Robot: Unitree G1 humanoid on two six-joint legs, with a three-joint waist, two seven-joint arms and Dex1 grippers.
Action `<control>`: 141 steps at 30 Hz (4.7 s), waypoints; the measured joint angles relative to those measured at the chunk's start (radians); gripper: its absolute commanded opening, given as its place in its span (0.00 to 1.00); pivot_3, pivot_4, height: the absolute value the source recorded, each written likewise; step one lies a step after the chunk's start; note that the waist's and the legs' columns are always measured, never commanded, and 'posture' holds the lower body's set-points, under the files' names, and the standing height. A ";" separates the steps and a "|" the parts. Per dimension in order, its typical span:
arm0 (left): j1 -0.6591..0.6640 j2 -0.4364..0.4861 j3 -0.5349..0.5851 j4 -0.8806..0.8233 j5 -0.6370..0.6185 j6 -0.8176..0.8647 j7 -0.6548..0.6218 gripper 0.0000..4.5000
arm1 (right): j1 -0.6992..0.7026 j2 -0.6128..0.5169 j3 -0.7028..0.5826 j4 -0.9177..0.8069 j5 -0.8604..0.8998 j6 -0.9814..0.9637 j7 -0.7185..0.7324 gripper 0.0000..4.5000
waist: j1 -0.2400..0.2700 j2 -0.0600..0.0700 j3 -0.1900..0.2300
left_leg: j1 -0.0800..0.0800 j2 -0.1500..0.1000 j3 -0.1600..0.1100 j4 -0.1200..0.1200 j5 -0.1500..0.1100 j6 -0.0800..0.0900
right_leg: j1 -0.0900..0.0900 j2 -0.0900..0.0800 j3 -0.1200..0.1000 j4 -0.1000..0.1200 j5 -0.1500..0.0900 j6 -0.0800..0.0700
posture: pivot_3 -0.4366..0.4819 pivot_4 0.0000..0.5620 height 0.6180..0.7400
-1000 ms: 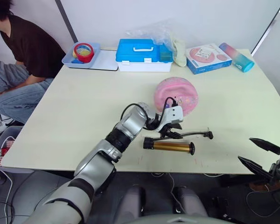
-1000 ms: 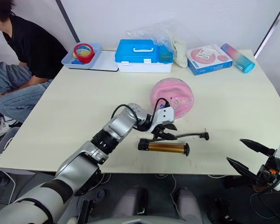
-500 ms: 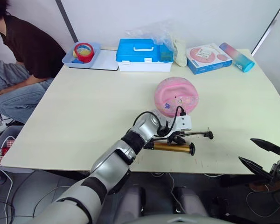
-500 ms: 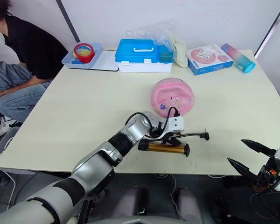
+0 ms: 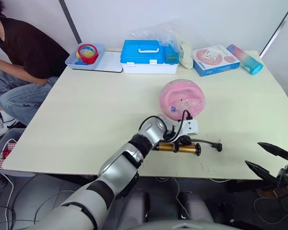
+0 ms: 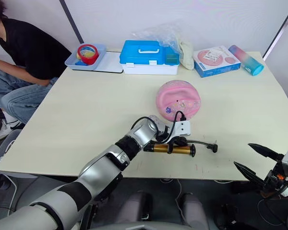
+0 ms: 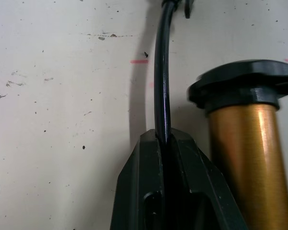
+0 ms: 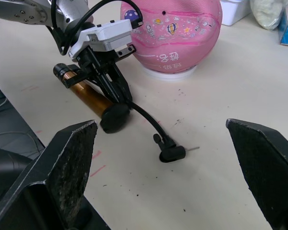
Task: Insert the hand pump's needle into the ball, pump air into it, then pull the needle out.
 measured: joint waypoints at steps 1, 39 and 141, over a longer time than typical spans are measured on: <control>0.017 0.004 0.014 -0.020 -0.008 0.009 -0.002 0.02 | 0.002 0.003 0.000 -0.004 0.005 0.009 -0.005 1.00 | 0.000 0.000 0.000 | 0.000 0.000 0.000 0.000 0.000 0.000 | 0.000 0.000 0.000 0.000 0.000 0.000 | 0.48 0.27 1.00; 0.425 0.076 0.227 -0.259 -0.205 -0.637 0.128 0.02 | -0.252 0.307 0.140 -0.342 0.642 0.669 -0.983 1.00 | -0.002 0.002 -0.001 | 0.000 0.001 0.000 0.001 0.000 0.000 | 0.000 -0.001 0.000 0.001 0.001 -0.001 | 0.48 0.27 1.00; 0.066 0.162 0.432 -0.317 -0.331 0.107 0.403 0.01 | -0.736 -0.093 0.303 -0.395 0.344 1.078 -0.852 0.06 | -0.001 -0.002 0.001 | -0.002 0.001 -0.001 0.001 0.000 0.000 | 0.000 0.002 0.001 0.000 0.002 0.001 | 0.48 0.27 1.00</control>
